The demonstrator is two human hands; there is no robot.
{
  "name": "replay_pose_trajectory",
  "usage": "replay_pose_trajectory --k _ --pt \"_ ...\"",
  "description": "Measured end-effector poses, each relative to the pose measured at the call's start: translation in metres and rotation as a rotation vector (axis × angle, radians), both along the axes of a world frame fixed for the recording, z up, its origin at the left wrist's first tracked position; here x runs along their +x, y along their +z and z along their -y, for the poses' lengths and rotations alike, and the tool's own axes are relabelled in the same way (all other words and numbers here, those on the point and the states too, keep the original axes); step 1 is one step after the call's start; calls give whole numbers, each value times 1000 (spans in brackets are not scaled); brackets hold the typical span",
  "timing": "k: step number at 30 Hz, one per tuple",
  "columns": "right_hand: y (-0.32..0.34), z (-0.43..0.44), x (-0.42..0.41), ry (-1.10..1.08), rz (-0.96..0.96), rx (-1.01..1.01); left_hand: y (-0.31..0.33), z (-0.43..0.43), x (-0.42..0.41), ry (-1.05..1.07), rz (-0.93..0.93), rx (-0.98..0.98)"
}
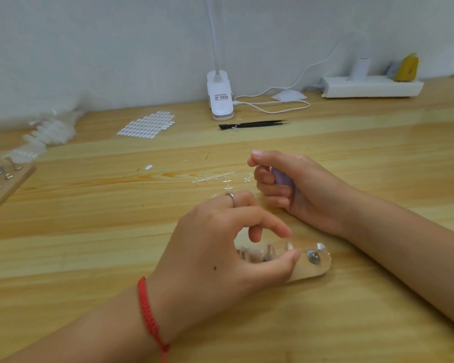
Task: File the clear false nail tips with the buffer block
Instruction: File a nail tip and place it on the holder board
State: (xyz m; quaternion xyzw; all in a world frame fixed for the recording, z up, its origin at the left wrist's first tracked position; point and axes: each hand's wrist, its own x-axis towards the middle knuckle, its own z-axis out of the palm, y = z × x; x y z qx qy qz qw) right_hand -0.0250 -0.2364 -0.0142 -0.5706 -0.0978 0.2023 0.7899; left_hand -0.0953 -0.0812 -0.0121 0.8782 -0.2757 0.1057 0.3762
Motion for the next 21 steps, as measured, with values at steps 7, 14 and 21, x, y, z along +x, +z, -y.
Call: replay_pose_trajectory --k 7,14,21 --pt "0 0 1 0 5 8 1 0 -1 4 -18 34" --pt "-1 1 1 -2 8 10 4 0 -1 5 -39 63" --pt "-2 0 1 4 7 22 5 1 -2 12 -40 87"
